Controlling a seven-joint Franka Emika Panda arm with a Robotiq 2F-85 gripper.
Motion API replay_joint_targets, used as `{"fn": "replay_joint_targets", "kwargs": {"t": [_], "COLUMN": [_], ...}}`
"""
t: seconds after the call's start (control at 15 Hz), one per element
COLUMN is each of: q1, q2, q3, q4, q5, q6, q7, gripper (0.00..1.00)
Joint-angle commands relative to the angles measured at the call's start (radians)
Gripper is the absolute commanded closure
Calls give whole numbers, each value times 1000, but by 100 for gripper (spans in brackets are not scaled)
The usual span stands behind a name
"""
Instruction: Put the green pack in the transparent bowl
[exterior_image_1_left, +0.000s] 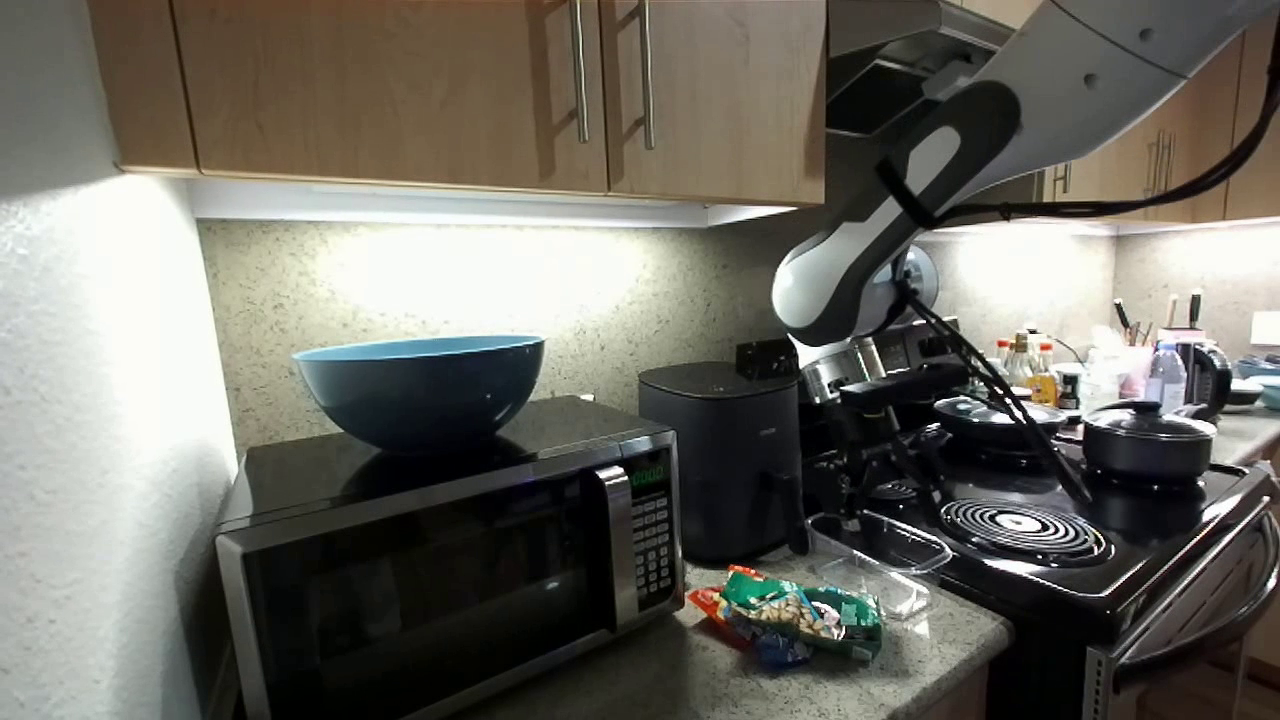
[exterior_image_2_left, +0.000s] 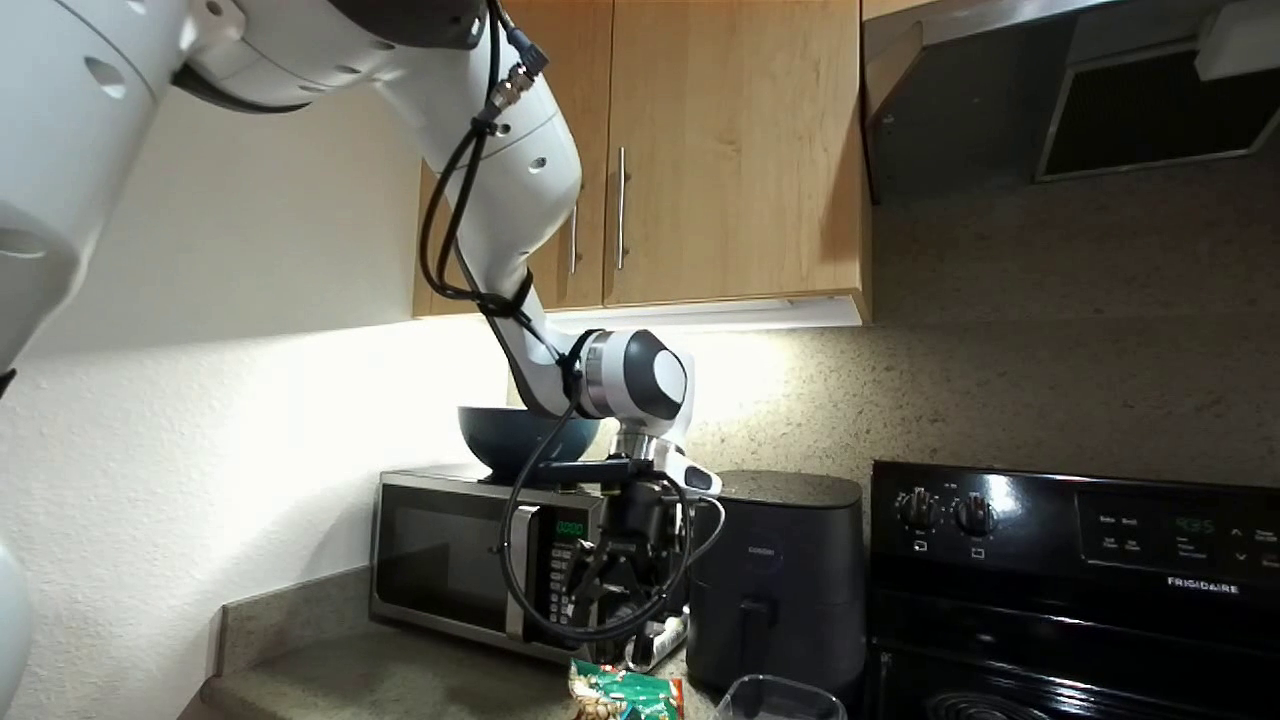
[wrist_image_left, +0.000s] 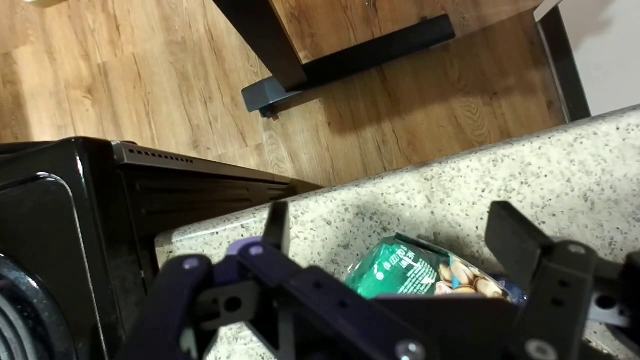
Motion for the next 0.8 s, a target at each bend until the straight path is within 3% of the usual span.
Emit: {"fn": "replay_joint_targets", "kwargs": {"t": [0.0,0.6,0.67,0.73], "q1": [4,74,77,78], "q2": [1,239,256,212], "q3": [-4,55,53,52], "q4": [5,261,280,222], "q5": [1,-85,-89,-61], "q6": [-3,-175,-196,-144], "q7": [-1,-180,-178,-136], "gripper": [0,0,0,0]}}
